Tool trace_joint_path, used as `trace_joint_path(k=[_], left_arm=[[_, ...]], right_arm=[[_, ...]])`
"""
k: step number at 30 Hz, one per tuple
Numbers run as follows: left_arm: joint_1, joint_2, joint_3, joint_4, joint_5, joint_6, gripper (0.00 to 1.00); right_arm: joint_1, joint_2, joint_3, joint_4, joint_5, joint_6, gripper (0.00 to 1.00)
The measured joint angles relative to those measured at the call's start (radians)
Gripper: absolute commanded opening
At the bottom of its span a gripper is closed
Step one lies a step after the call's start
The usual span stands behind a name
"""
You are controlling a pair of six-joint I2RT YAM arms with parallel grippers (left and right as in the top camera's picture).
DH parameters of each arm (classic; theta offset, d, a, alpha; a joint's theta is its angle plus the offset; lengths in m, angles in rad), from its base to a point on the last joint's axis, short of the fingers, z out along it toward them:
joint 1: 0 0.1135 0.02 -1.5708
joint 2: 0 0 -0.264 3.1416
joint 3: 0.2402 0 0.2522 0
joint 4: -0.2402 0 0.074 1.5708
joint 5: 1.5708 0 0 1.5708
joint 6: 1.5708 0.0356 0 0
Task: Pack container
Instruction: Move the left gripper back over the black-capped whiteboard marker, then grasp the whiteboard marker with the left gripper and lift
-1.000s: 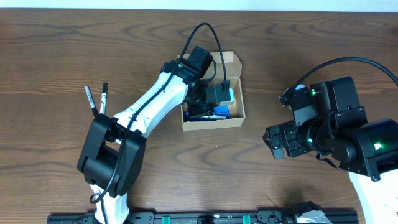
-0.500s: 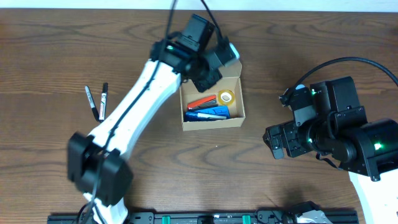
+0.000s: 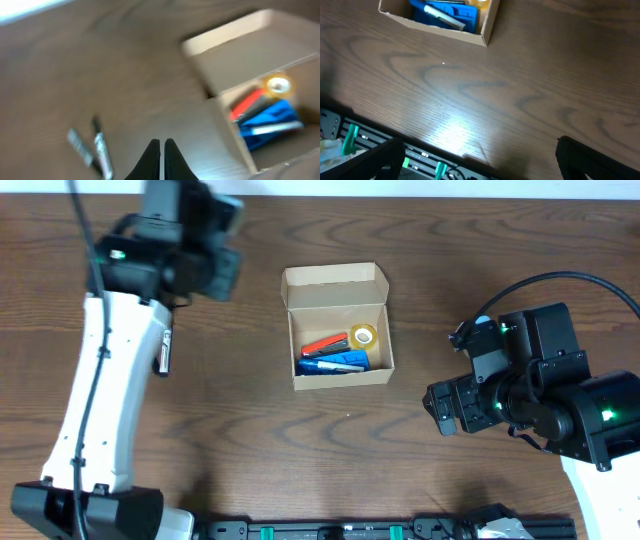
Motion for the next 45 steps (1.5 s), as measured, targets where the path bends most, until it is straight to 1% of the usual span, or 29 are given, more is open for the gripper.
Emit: trace_joint_path(k=[5,8,13,15,17,18,19,20,24,31,39,45], left_arm=[[0.137,0.042,0.000,-0.005,-0.024,-0.106,0.06],[0.191,0.083,0.000,-0.005,-0.031,-0.144,0.06],[0.227,0.190,-0.006,0.009,-0.039,-0.175,0.06],[0.229,0.241,-0.016,0.018,-0.039,-0.177,0.09],[0.228,0.299,-0.027,0.030,-0.039,-0.173,0.15],[0.228,0.323,-0.030,0.032,-0.039,-0.170,0.21],[0.228,0.350,-0.032,0.034,-0.039,-0.163,0.24],[0.228,0.374,-0.034,0.037,-0.039,-0.162,0.26],[0.230,0.440,-0.046,0.038,-0.039,-0.145,0.27],[0.267,0.462,-0.076,0.043,-0.039,-0.138,0.25],[0.336,0.462,-0.136,0.090,-0.035,-0.124,0.30],[0.338,0.462,-0.209,0.157,-0.023,-0.111,0.36]], right_arm=[[0.000,0.000,0.000,0.000,0.000,0.000,0.99],[0.000,0.000,0.000,0.000,0.000,0.000,0.99],[0.000,0.000,0.000,0.000,0.000,0.000,0.99],[0.000,0.000,0.000,0.000,0.000,0.000,0.99],[0.000,0.000,0.000,0.000,0.000,0.000,0.99],[0.000,0.000,0.000,0.000,0.000,0.000,0.99],[0.000,0.000,0.000,0.000,0.000,0.000,0.99],[0.000,0.000,0.000,0.000,0.000,0.000,0.99],[0.000,0.000,0.000,0.000,0.000,0.000,0.99],[0.000,0.000,0.000,0.000,0.000,0.000,0.99],[0.000,0.000,0.000,0.000,0.000,0.000,0.99],[0.000,0.000,0.000,0.000,0.000,0.000,0.99]])
